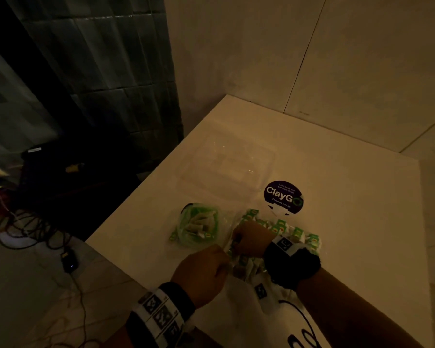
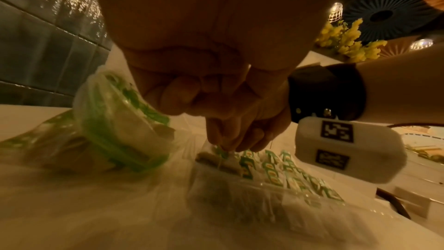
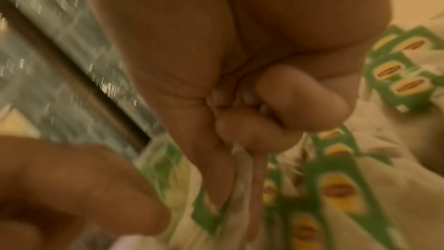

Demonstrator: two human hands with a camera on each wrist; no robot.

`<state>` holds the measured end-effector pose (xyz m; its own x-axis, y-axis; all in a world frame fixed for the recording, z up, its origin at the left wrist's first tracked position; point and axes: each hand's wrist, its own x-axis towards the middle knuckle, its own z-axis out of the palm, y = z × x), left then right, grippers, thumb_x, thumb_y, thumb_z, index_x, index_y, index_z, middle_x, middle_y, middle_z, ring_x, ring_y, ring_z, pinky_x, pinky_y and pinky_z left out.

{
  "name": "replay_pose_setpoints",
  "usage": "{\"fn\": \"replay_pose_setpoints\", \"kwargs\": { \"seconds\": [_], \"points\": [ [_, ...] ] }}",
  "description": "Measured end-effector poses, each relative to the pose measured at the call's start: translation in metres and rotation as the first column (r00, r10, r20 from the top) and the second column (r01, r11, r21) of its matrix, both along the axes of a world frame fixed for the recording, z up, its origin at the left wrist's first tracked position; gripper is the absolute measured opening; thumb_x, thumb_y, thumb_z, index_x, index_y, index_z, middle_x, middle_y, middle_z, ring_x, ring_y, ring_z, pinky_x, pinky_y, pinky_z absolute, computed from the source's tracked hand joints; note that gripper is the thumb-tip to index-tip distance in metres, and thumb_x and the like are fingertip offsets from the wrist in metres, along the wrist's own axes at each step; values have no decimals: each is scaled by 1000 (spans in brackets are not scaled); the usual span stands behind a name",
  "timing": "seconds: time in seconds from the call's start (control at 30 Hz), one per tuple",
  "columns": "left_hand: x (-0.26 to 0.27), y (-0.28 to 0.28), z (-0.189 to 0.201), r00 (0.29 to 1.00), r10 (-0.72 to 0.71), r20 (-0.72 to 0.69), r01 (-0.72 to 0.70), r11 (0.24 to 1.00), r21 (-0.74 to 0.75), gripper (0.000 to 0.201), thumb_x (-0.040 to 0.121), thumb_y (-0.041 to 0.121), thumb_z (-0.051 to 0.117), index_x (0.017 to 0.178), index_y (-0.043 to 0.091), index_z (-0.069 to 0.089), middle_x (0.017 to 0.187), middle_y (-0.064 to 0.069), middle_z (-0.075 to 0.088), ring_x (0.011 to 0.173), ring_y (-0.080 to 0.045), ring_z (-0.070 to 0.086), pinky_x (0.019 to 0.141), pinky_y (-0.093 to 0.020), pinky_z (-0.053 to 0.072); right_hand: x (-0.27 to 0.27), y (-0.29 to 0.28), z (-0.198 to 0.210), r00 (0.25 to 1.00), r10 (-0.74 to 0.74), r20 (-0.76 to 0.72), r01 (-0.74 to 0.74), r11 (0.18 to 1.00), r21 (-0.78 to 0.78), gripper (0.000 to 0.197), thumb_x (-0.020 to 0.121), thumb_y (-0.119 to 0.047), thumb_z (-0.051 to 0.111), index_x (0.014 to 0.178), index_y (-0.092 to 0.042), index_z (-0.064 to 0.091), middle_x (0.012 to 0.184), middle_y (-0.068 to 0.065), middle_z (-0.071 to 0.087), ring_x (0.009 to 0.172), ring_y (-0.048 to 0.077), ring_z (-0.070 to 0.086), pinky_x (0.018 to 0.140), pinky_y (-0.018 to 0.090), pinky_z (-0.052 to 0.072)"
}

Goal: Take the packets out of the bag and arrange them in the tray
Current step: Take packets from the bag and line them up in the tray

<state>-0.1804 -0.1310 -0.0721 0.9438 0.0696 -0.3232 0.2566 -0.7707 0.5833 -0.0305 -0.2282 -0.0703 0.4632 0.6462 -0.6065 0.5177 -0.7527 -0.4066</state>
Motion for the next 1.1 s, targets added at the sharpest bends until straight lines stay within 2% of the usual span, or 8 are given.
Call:
{"fn": "replay_pose_setpoints", "kwargs": {
  "seconds": [0.13, 0.23, 0.4, 0.53, 0.67, 0.83, 1.0, 1.1],
  "points": [
    [4, -3, -10, 994, -64, -85, 68, 996, 52, 35, 96, 22, 38, 125, 23, 58, 133, 6, 50, 111, -21, 55, 90, -28, 44, -3, 4, -5, 998, -32, 57, 34, 999, -37, 33, 84, -13, 61, 56, -24, 45, 64, -7, 44, 74, 19, 49, 60, 24, 38],
    [6, -7, -17, 984, -94, -150, 110, 989, 103, 40, 96, 26, 37, 133, 25, 51, 142, 8, 43, 117, -23, 53, 94, -32, 44, -4, 4, -1, 994, -71, 82, 74, 997, -35, 10, 84, -11, 59, 76, -5, 61, 79, 10, 57, 76, 21, 52, 69, 34, 49],
    [6, -14, -20, 976, -108, -187, 132, 984, 123, 41, 98, 34, 33, 135, 26, 47, 145, 6, 40, 116, -25, 54, 95, -36, 47, -5, 5, -2, 991, -91, 94, 92, 996, -15, 16, 84, -12, 58, 69, -7, 54, 74, 5, 53, 69, 18, 49, 68, 34, 47],
    [5, -17, -21, 982, -77, -173, 105, 982, 155, 42, 96, 36, 35, 136, 27, 44, 141, 4, 43, 108, -27, 56, 87, -35, 48, -7, 8, -6, 995, -78, 65, 80, 996, -41, 20, 82, -12, 59, 89, 6, 63, 94, 24, 61, 70, 18, 43, 71, 43, 53],
    [4, -20, -14, 985, -90, -146, 114, 980, 162, 47, 97, 34, 35, 142, 27, 33, 141, 2, 39, 109, -28, 54, 88, -36, 48, -10, 11, -10, 995, -60, 74, 64, 997, -48, 20, 83, -9, 54, 64, -13, 47, 71, 3, 47, 66, 17, 44, 59, 28, 41],
    [7, -21, -16, 984, -81, -159, 108, 979, 172, 44, 96, 34, 35, 139, 26, 39, 139, 0, 43, 107, -27, 56, 85, -35, 47, -13, 12, -12, 992, -25, 124, 31, 998, -49, 16, 82, -11, 58, 93, -2, 67, 92, 11, 64, 84, 26, 61, 75, 36, 54],
    [5, -17, -16, 981, -73, -181, 104, 980, 172, 42, 96, 33, 35, 136, 22, 41, 135, 0, 47, 105, -29, 57, 83, -35, 47, -5, 10, -8, 976, -90, 198, 80, 995, 55, 34, 86, -22, 57, 119, -16, 62, 116, 5, 62, 105, 23, 60, 90, 35, 52],
    [2, -12, -11, 989, -57, -135, 79, 983, 164, 36, 97, 35, 34, 123, 20, 53, 128, 0, 49, 98, -27, 58, 80, -36, 48, -4, 19, 1, 965, -133, 224, 93, 979, 181, 32, 87, -28, 59, 119, -24, 61, 115, 2, 59, 104, 23, 58, 90, 36, 51]
  ]
}}
